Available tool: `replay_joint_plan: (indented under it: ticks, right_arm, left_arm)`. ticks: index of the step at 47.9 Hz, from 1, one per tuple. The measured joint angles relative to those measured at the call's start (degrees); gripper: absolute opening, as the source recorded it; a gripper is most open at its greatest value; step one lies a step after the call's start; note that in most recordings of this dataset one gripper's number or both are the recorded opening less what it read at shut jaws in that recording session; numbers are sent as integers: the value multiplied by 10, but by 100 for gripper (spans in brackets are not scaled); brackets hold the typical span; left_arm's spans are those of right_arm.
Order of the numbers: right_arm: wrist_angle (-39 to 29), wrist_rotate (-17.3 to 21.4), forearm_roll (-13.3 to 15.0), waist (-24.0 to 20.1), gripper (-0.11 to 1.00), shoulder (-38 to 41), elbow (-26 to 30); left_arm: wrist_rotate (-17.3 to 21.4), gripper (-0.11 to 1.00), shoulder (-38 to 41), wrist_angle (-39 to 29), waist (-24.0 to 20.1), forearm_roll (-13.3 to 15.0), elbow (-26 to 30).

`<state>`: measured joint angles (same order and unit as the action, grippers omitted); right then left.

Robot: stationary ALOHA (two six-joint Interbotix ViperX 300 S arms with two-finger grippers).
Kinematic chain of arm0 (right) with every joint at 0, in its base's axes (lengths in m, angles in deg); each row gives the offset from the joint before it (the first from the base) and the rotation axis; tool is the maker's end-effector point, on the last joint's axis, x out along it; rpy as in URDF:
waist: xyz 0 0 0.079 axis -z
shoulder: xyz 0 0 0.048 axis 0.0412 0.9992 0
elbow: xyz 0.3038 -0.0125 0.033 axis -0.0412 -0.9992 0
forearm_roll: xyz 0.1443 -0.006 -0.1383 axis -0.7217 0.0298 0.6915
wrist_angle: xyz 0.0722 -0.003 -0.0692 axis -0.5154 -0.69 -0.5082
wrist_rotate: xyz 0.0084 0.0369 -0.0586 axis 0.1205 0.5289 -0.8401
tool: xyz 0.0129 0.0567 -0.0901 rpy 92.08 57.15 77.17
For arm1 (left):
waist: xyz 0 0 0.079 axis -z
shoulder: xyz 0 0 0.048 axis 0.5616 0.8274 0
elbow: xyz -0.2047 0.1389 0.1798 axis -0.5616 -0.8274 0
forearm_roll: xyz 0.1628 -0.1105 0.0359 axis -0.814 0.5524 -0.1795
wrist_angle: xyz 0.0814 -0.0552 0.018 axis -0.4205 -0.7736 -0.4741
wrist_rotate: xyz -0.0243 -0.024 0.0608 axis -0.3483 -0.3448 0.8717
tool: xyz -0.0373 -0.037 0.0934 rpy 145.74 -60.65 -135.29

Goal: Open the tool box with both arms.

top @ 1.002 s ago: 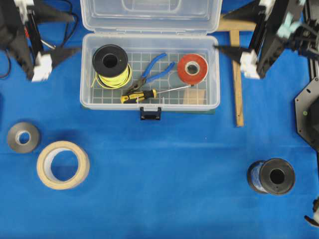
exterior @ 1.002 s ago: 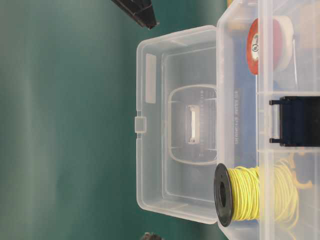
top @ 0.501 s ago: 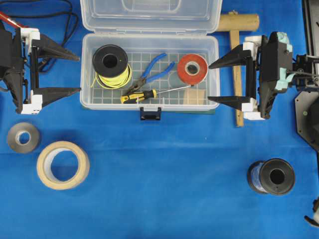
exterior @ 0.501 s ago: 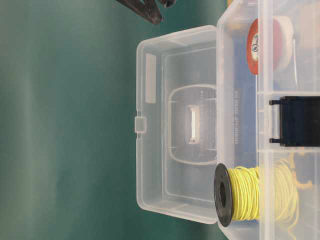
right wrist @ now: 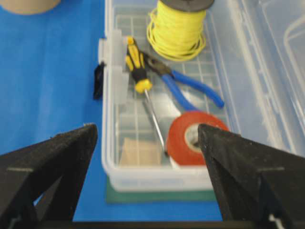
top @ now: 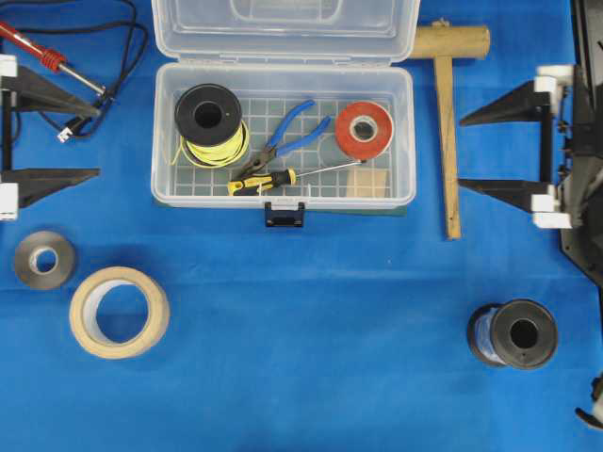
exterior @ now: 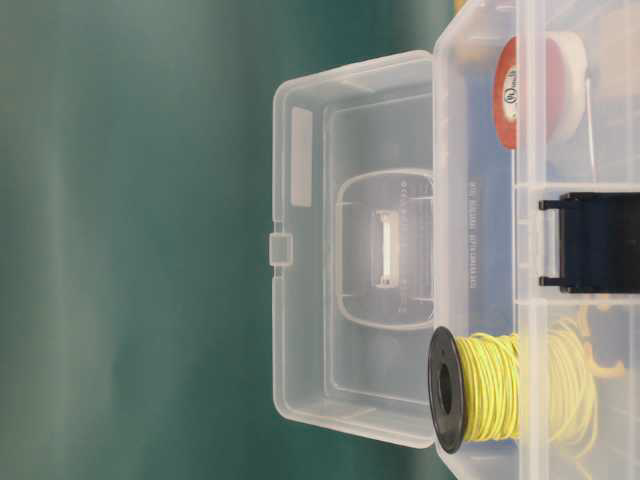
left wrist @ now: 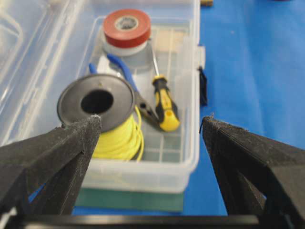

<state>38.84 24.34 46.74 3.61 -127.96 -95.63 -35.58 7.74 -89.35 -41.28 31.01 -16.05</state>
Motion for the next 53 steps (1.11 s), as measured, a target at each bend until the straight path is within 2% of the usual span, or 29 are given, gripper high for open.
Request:
replay_joint_plan:
  ticks: [7,14,22,53]
  right_arm:
    - [-3,11,-2,0,84,-49,-40]
    - [-6,23,-3,0,84,-59,-58]
    - [-6,25,-3,0,84,-57,-60]
    - [-5,25,-2,0,84,-57,-60]
  left_arm:
    - [-1,90,-46,-32,0,1,-17]
    - [-9,90,-56,-37,1,3,-38]
    - [-25,90,-58,-38,0,3,-51]
    - [-25,90,-59,-38,0,3,-56]
